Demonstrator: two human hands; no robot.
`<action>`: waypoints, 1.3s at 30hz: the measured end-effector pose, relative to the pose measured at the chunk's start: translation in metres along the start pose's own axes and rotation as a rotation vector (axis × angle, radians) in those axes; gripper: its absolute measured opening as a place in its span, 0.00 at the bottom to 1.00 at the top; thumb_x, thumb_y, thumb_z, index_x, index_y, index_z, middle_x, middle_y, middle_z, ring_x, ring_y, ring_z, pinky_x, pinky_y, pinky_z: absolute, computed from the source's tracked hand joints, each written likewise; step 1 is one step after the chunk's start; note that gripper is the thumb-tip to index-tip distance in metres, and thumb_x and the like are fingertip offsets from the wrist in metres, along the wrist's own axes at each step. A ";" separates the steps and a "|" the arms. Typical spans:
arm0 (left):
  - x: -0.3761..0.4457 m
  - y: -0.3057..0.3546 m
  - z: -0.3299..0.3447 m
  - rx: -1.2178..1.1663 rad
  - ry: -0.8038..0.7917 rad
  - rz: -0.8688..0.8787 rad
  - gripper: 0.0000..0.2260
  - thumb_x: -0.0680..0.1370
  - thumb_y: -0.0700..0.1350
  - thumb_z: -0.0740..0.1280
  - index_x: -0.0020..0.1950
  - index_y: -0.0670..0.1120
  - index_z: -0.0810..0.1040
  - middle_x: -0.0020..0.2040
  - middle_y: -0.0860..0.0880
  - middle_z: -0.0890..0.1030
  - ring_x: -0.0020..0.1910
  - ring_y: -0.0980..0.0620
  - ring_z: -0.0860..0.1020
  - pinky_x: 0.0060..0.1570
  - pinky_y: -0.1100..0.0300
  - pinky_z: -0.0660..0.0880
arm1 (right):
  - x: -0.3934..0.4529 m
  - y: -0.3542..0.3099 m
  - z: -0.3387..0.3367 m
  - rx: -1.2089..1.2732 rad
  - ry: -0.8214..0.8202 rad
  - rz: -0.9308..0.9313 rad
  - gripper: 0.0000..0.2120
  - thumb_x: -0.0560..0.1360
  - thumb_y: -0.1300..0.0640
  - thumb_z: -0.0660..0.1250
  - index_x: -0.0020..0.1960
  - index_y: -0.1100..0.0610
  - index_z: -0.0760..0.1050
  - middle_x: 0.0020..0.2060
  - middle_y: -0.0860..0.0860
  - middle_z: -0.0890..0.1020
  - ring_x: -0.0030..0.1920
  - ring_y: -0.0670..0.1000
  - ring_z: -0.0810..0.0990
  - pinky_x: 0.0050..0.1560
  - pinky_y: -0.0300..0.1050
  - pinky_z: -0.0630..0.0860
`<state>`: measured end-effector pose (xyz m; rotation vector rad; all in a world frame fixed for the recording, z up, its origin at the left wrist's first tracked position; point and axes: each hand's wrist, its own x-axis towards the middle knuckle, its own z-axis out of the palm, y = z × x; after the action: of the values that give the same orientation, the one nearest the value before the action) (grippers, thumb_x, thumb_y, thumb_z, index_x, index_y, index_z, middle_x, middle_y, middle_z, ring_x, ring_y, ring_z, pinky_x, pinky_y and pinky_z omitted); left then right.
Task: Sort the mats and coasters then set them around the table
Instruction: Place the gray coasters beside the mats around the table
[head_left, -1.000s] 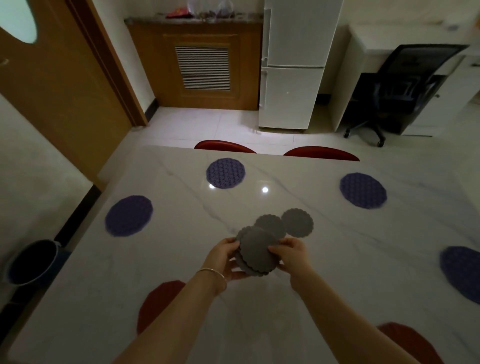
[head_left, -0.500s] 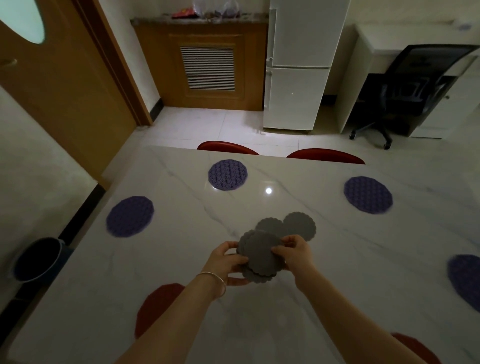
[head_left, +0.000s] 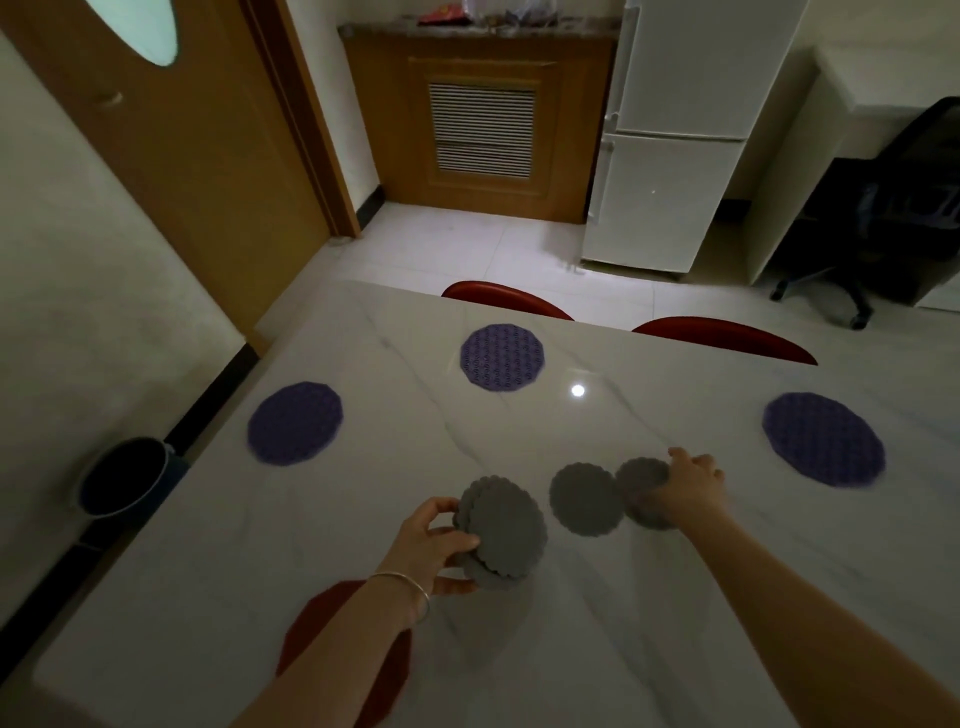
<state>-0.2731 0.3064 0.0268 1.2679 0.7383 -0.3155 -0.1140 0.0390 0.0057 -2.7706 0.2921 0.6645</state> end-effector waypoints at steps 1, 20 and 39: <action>0.000 -0.001 -0.004 -0.006 0.009 0.000 0.14 0.72 0.33 0.70 0.54 0.45 0.76 0.52 0.38 0.81 0.44 0.40 0.81 0.33 0.50 0.81 | 0.004 0.000 0.001 -0.015 -0.012 0.000 0.43 0.65 0.44 0.75 0.73 0.56 0.59 0.68 0.60 0.62 0.68 0.62 0.62 0.65 0.58 0.69; -0.002 0.005 0.009 -0.138 -0.024 0.000 0.14 0.72 0.33 0.70 0.52 0.48 0.77 0.46 0.42 0.82 0.41 0.41 0.82 0.34 0.50 0.80 | -0.070 -0.025 -0.021 1.131 -0.047 0.077 0.07 0.75 0.63 0.67 0.52 0.57 0.77 0.41 0.56 0.81 0.40 0.55 0.80 0.33 0.45 0.77; -0.019 0.012 0.042 -0.025 -0.198 -0.007 0.17 0.65 0.42 0.74 0.53 0.50 0.79 0.42 0.45 0.85 0.40 0.44 0.85 0.37 0.49 0.80 | -0.122 -0.045 0.040 1.304 -0.066 0.027 0.09 0.76 0.64 0.65 0.49 0.50 0.75 0.49 0.53 0.78 0.49 0.57 0.78 0.46 0.53 0.79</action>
<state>-0.2661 0.2675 0.0525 1.1918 0.5764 -0.4301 -0.2251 0.1102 0.0380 -1.4945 0.5085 0.3401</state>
